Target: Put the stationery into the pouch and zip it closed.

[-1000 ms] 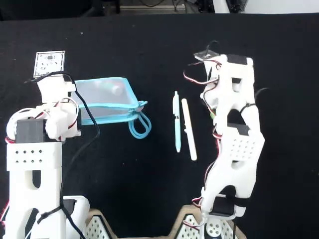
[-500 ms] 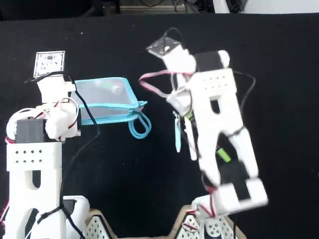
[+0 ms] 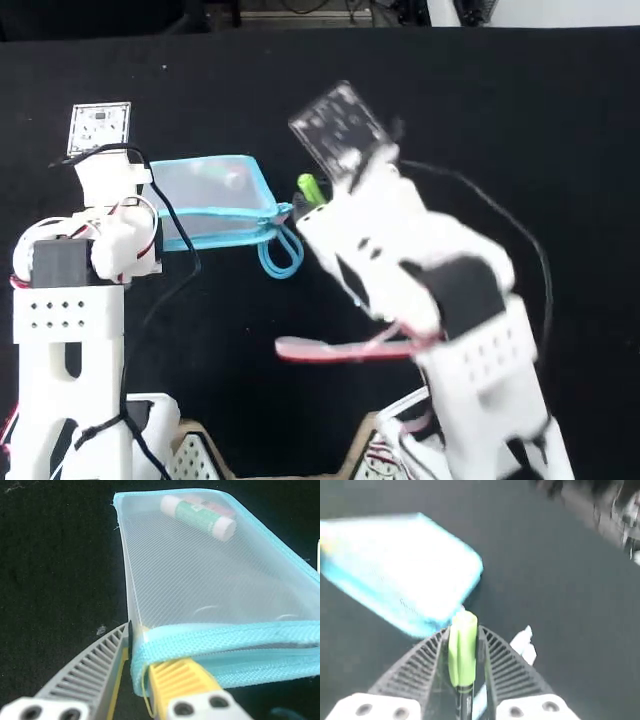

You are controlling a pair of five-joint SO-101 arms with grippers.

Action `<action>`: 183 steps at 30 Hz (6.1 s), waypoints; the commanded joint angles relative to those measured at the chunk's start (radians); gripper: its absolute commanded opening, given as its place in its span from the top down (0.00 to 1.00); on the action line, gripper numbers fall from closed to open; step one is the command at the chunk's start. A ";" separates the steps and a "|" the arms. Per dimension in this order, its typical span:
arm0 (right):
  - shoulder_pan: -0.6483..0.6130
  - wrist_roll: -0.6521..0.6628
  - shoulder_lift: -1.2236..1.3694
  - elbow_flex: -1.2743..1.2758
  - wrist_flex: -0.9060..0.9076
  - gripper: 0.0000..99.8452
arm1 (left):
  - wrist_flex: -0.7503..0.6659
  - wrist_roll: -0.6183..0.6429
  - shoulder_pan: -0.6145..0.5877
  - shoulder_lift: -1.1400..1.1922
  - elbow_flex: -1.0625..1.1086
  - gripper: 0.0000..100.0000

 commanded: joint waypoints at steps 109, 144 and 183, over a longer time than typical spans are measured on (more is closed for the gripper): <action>0.391 -0.272 0.171 0.453 -0.417 0.81 | 0.002 -0.006 -0.005 0.002 -0.002 0.97; 0.473 0.051 1.214 -0.302 -0.210 0.98 | 0.003 -0.006 -0.005 0.002 -0.002 0.97; 0.394 0.282 0.714 -0.524 0.362 0.99 | 0.003 -0.008 -0.007 0.002 -0.002 0.97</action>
